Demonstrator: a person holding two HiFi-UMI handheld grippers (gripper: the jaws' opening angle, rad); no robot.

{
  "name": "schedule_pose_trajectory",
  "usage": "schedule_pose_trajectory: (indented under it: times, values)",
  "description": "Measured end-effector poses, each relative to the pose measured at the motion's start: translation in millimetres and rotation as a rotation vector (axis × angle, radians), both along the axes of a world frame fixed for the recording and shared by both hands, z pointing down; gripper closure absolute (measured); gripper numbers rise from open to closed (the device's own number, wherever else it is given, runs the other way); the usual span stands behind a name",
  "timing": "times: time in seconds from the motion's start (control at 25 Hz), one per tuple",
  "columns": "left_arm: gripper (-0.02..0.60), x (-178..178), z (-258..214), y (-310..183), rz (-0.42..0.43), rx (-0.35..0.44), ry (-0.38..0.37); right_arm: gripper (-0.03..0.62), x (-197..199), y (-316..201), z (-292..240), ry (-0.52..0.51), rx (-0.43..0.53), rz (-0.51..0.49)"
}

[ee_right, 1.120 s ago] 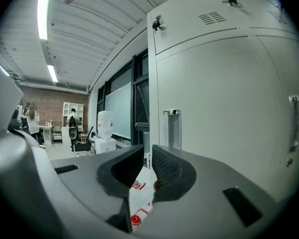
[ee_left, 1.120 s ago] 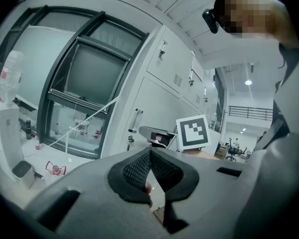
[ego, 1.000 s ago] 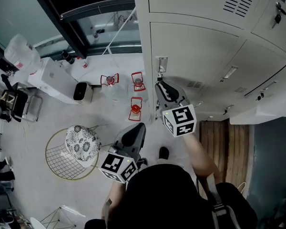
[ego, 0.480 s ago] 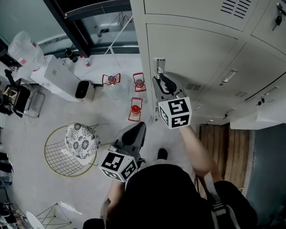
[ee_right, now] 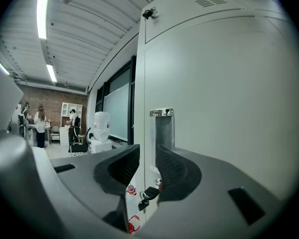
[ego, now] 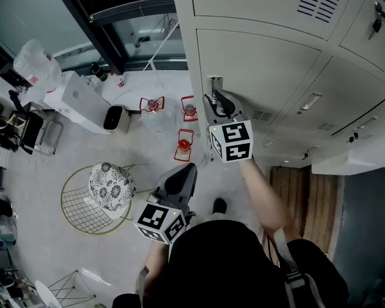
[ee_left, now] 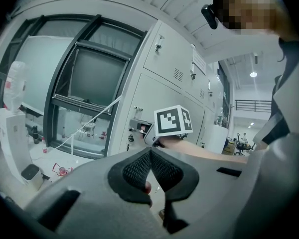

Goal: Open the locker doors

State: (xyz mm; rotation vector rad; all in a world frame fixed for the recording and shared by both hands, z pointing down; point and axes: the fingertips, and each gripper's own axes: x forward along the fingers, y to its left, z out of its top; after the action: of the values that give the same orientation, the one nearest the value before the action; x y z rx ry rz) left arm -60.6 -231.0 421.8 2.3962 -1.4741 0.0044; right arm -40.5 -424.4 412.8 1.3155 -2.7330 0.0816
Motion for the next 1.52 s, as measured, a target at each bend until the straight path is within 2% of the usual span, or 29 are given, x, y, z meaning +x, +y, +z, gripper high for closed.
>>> schedule_pose_trajectory:
  times: [0.52,0.96,1.52]
  values:
    - [0.565,-14,0,3,-0.004,-0.008,0.001,0.500,-5,-6,1,0.003,-0.011,0.009]
    - [0.564,-29,2,10,-0.001,-0.016,0.004,0.547,-2,-6,2,0.004,-0.015,0.025]
    - [0.565,-42,0,30,0.065,-0.006,0.021,0.572,2,22,0,0.035,-0.010,0.079]
